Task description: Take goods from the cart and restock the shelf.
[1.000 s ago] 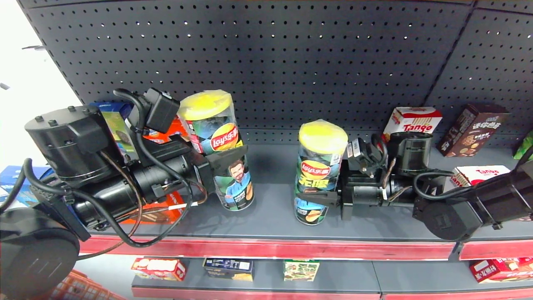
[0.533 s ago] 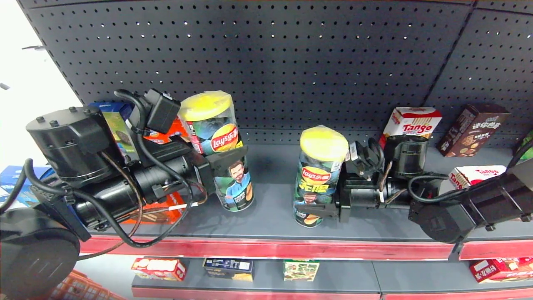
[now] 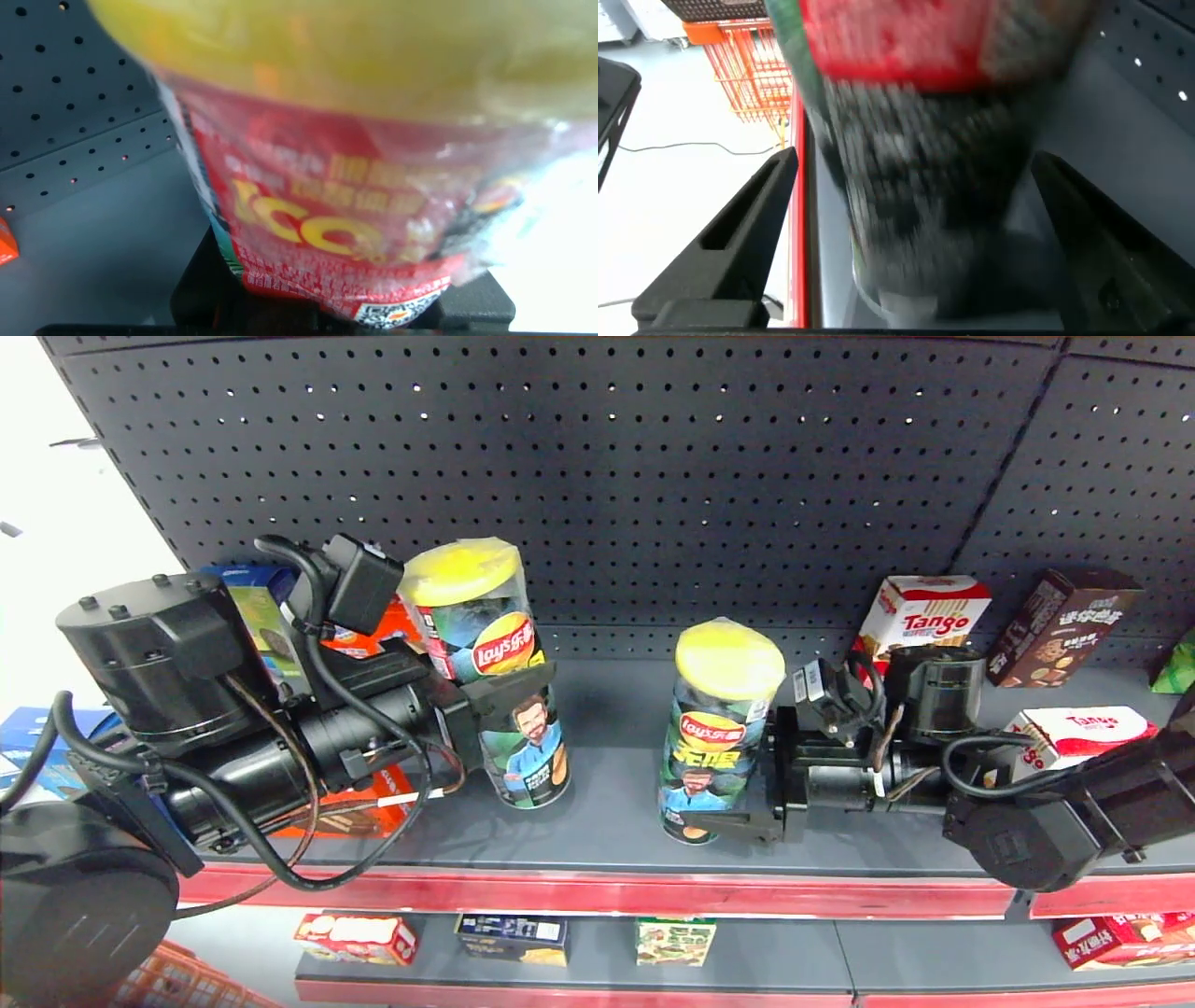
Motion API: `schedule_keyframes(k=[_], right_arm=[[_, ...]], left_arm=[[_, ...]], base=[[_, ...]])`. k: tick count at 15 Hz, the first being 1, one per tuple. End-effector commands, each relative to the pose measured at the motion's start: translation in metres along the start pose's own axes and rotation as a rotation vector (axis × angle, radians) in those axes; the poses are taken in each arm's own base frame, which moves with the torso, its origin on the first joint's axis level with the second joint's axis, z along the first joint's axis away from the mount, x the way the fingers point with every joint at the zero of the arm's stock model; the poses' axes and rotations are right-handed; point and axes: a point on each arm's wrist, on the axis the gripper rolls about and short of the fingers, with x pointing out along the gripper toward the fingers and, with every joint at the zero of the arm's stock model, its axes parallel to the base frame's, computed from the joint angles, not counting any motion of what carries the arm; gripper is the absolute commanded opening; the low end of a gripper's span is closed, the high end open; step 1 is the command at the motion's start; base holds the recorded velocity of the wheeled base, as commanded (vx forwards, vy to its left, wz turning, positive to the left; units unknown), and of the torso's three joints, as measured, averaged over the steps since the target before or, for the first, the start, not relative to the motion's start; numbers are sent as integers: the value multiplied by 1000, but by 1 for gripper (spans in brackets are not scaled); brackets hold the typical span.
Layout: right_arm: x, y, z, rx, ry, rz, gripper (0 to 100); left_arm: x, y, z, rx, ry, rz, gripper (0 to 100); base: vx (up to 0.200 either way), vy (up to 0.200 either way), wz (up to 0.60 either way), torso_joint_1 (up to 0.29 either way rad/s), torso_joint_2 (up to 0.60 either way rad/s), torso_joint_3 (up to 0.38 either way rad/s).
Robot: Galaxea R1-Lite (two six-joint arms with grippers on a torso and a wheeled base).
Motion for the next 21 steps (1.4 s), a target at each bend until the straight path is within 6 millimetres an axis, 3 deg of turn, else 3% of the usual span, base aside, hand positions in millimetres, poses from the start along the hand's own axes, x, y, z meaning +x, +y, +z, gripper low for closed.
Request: schedule_keyframes(k=[1,5,9,13,17,21], right_arm=[[-11,1,7,-10,-3,-21,100],[-19,7,19,-25,-15,-27,100],[-50,26,70,-72,-39,-138,100],[-81,59,104,-79,-18,-220,100],[-95,96,102,-15,114,-359,100],[-78,115,88,7,225,-431,100]], left_arm=[[0,0,1,1,-3,-1,0],[0,0,1,1,-3,-1,0],[2,0,4,5,-14,-4,0],[0,-2,7,11,-23,-7,0],[0,-4,10,16,-35,-14,0],[-1,-6,14,20,-47,-20,0]], base=[[0,0,0,0,0,0],[0,0,0,0,0,0],[0,0,0,0,0,0],[0,0,0,0,0,0],[0,0,0,0,0,0],[0,0,0,0,0,0]])
